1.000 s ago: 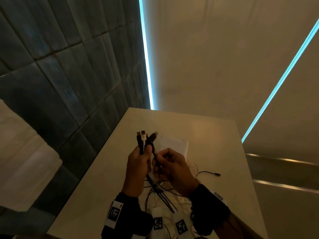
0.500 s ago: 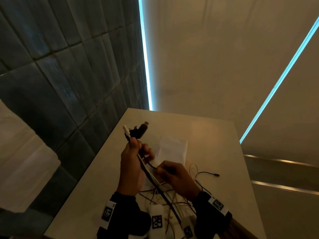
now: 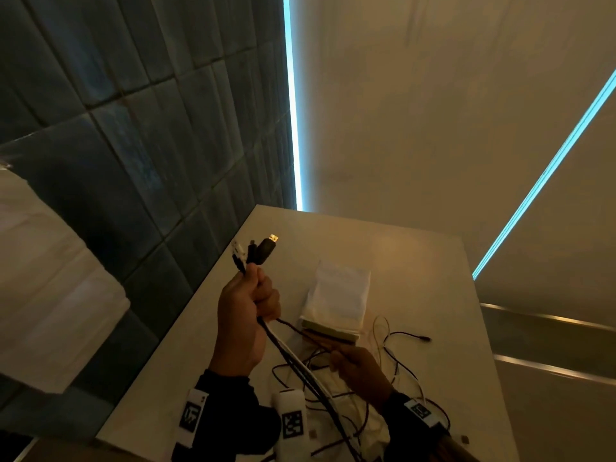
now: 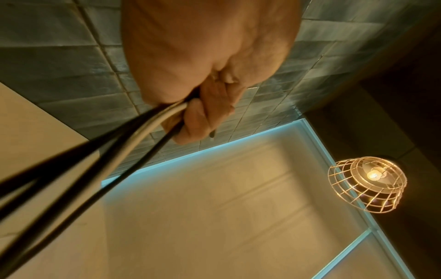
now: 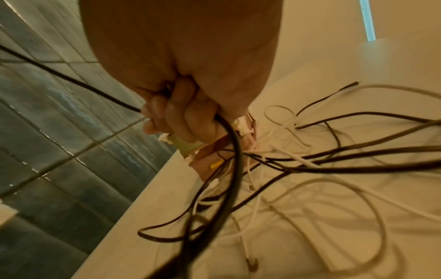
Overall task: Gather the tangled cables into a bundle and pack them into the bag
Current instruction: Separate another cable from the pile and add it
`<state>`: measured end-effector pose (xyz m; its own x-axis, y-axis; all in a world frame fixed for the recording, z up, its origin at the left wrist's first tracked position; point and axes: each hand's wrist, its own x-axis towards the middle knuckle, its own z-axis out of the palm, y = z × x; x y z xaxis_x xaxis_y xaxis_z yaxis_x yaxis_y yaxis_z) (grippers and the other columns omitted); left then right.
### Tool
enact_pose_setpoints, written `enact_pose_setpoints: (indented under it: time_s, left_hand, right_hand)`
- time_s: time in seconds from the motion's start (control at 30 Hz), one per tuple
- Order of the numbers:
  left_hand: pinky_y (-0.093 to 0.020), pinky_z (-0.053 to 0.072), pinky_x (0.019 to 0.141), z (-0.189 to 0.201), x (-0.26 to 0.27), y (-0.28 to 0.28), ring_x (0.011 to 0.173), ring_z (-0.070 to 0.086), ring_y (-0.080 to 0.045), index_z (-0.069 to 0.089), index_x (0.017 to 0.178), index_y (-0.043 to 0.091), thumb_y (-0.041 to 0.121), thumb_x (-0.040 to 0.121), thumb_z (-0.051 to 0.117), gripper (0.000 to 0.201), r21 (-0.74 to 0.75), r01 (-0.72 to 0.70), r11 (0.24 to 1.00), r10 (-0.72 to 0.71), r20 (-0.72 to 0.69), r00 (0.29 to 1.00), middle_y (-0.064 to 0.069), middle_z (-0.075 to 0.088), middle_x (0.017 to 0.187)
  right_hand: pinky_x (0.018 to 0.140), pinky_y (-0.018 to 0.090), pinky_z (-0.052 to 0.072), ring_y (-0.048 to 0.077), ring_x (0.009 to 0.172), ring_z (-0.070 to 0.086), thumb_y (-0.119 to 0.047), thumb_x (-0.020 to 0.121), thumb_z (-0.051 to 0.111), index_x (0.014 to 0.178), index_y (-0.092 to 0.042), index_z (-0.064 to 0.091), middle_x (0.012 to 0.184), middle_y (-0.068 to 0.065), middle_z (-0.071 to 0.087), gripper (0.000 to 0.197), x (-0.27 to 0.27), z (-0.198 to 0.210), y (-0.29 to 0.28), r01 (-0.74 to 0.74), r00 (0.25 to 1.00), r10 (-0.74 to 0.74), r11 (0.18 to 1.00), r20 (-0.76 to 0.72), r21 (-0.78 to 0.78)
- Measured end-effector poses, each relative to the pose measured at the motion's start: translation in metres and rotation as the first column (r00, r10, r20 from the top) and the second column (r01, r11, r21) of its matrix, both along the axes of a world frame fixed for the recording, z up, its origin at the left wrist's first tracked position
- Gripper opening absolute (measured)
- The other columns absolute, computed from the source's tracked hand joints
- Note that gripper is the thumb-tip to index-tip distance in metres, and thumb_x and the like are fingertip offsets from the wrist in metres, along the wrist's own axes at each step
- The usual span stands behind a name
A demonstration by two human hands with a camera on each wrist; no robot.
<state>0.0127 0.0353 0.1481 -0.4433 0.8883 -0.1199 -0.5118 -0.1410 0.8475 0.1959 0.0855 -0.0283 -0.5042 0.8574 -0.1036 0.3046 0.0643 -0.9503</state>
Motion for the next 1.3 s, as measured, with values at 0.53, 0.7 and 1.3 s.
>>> enact_pose_setpoints:
  time_s: [0.53,0.7,1.3]
  left_hand:
    - [-0.028,0.042,0.057,0.007,0.024,-0.002,0.052,0.049,-0.017,0.043,0.072,0.015,0.03,0.101,0.033,0.034,0.055,0.227,0.972,-0.233,0.267,0.935,-0.01,0.06,0.071]
    - [-0.021,0.025,0.042,0.001,0.021,-0.002,0.042,0.022,-0.006,0.044,0.07,0.016,0.026,0.101,0.033,0.034,0.127,0.126,0.984,-0.155,0.259,0.953,0.005,0.033,0.056]
    - [-0.02,0.023,0.043,0.007,0.007,-0.011,0.042,0.022,-0.005,0.04,0.071,0.015,0.023,0.102,0.031,0.033,0.129,0.038,0.991,-0.051,0.1,0.994,0.006,0.032,0.057]
  right_hand:
    - [0.043,0.019,0.025,0.007,0.042,0.032,-0.004,0.092,0.054,0.068,-0.01,0.058,0.05,-0.005,0.041,0.025,-0.02,0.134,-0.022,-0.208,0.909,0.135,0.967,-0.395,-0.149]
    - [0.047,0.014,0.034,0.002,0.045,0.039,-0.013,0.097,0.052,0.064,-0.014,0.057,0.052,-0.013,0.045,0.034,-0.013,0.099,-0.015,-0.16,0.932,0.108,0.979,-0.345,-0.124]
    - [0.056,0.016,0.038,-0.003,0.053,0.049,-0.017,0.098,0.048,0.067,-0.013,0.059,0.06,-0.023,0.058,0.033,-0.007,-0.004,-0.006,-0.062,0.997,0.06,0.997,-0.05,-0.039]
